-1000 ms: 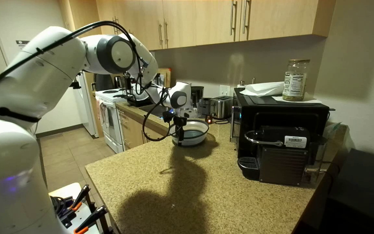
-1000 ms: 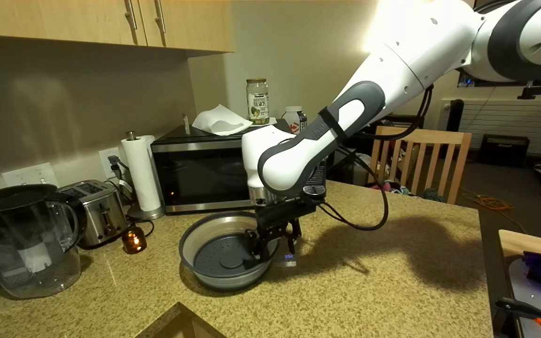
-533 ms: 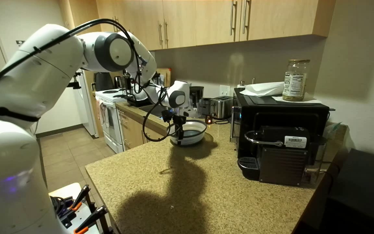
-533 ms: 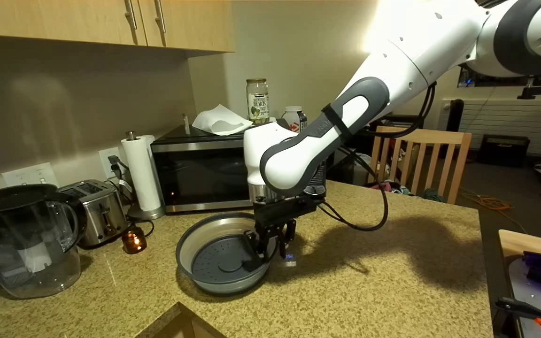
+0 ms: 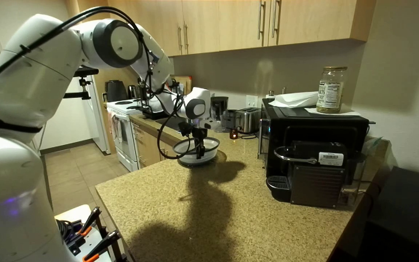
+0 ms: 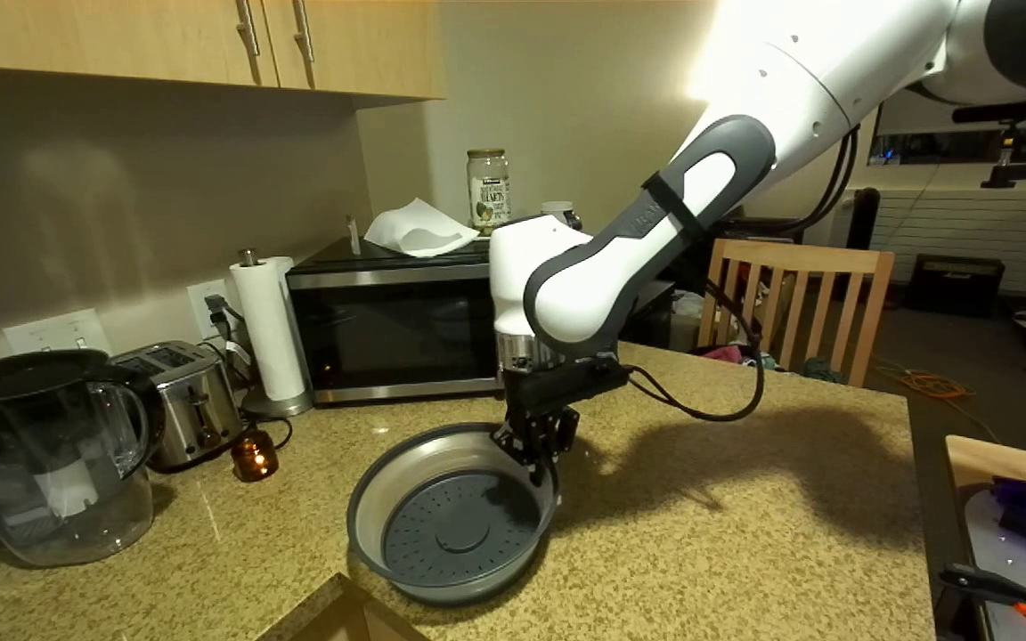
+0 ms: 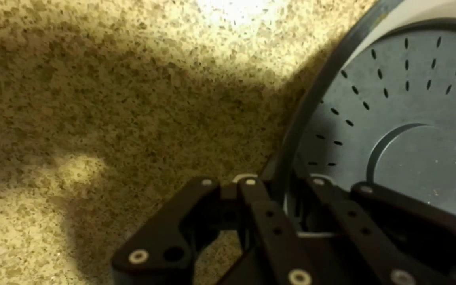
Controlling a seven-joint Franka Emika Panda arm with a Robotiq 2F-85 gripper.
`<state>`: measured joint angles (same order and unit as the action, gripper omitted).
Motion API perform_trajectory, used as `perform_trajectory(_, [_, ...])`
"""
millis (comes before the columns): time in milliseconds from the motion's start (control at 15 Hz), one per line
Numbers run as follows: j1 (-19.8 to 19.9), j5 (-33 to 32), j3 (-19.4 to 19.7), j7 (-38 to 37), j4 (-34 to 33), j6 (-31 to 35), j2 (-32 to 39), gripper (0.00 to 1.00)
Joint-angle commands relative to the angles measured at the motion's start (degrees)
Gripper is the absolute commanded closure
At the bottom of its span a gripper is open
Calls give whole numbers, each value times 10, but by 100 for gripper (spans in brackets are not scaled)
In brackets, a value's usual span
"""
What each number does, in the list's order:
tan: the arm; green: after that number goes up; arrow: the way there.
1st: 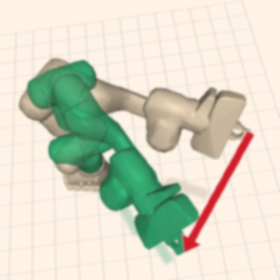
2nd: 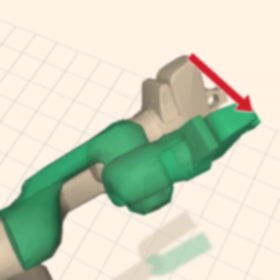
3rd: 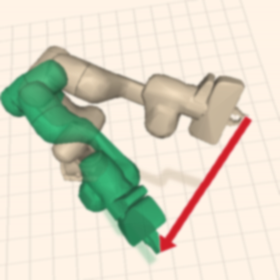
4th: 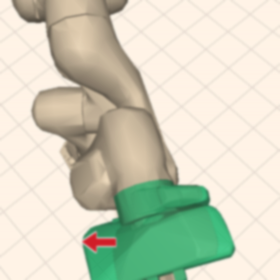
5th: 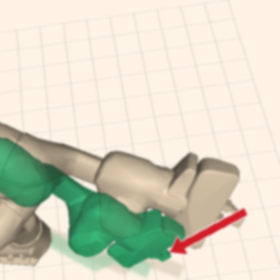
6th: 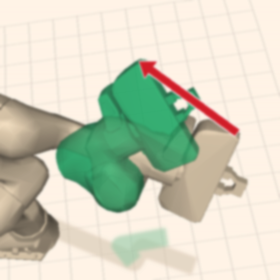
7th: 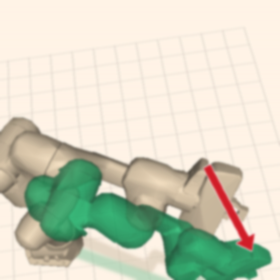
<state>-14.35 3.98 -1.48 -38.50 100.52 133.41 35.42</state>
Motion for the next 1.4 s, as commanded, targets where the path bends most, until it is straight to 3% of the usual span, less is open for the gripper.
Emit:
perform_trajectory(0, [9, 11, -6, 30, 65, 28, -45, 96])
perform_trajectory(333, [12, 2, -1, 37, 98, 41, -87, 96])
perform_trajectory(1000, [43, 12, -5, 103, 156, 12, -248, 96])
perform_trajectory(1333, [47, -18, -4, 99, 204, -2, -322, 96])
